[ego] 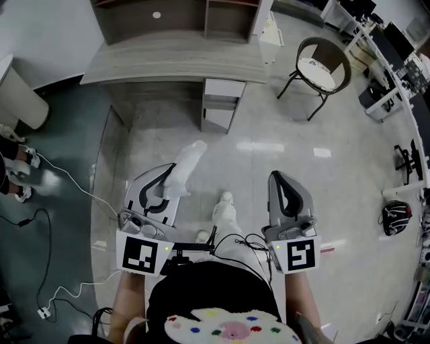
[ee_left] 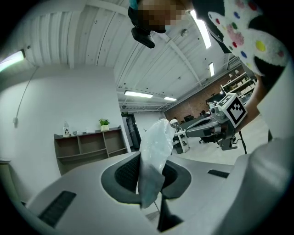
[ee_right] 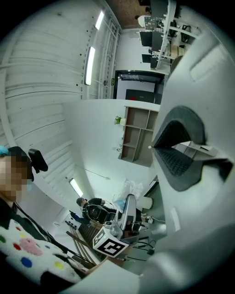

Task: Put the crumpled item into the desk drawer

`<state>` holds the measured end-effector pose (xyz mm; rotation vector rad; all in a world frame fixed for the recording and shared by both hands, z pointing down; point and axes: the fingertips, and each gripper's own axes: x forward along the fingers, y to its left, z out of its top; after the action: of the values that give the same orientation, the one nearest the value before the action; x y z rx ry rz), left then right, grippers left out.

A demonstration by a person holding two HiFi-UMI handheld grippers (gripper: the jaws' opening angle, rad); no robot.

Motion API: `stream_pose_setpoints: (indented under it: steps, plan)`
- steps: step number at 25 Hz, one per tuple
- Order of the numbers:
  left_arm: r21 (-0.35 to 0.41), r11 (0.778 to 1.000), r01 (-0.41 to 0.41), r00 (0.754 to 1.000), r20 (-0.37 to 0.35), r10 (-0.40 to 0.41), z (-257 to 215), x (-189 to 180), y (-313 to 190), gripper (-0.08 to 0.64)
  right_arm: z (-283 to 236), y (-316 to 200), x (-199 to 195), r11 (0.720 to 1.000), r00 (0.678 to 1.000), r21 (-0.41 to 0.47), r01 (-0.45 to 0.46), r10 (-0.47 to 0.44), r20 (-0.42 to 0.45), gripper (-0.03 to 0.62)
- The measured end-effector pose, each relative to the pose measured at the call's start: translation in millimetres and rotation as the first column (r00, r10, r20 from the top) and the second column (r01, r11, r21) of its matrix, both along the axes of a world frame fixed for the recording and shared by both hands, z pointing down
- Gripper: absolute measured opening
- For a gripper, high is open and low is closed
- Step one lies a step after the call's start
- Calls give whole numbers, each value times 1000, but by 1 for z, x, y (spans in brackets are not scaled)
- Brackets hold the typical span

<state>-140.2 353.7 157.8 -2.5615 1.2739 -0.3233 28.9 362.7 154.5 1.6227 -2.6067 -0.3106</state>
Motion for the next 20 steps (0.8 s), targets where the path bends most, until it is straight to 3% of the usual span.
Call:
stream_pose_setpoints:
  steps: [4, 7, 12, 16, 20]
  plan:
    - [-4, 1000, 26, 1000, -5, -26, 0, 0, -14, 49, 4, -21, 3, 1000, 1000, -22, -10, 10, 3, 9]
    - [-5, 999, 41, 999, -1, -41, 0, -1, -35, 49, 9, -46, 0, 999, 999, -22, 34, -34, 5, 9]
    - [-14, 996, 85, 996, -30, -86, 4, 10, -89, 49, 25, -103, 17, 998, 999, -52, 33, -35, -34, 9]
    - [-29, 993, 110, 993, -34, -111, 6, 27, -139, 49, 15, -160, 32, 999, 999, -37, 36, -34, 36, 9]
    - [-33, 991, 129, 991, -21, -129, 5, 51, -186, 49, 17, -209, 54, 996, 997, -53, 72, -71, 13, 9]
